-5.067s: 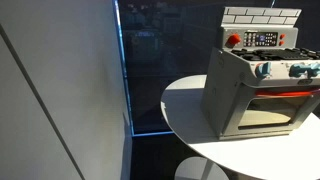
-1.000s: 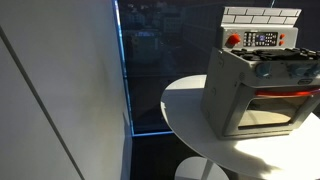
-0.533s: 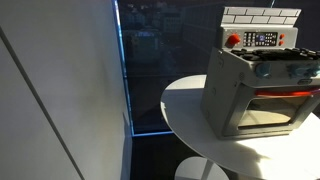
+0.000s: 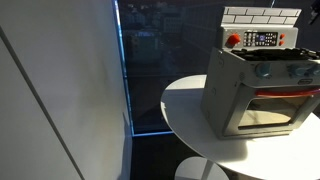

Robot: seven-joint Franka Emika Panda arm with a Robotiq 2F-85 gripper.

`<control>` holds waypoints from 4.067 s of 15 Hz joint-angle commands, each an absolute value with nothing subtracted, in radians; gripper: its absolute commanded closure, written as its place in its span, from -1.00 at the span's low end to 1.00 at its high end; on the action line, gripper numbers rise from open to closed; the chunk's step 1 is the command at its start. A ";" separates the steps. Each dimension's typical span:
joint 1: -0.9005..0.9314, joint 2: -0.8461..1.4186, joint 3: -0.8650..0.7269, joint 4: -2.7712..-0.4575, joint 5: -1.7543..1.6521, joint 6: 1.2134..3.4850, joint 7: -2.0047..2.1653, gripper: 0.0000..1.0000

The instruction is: Press the top right knob on the stove

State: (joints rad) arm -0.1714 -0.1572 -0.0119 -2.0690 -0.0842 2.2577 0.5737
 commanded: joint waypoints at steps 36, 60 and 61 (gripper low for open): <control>-0.088 0.109 -0.079 -1.811 -0.137 2.174 0.603 -1.00; -0.080 0.161 -0.090 -1.761 -0.124 2.175 0.600 -1.00; -0.080 0.163 -0.090 -1.759 -0.122 2.176 0.600 -1.00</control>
State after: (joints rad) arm -0.0909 0.1386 -0.0747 -1.8015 -0.1359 2.1799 0.6213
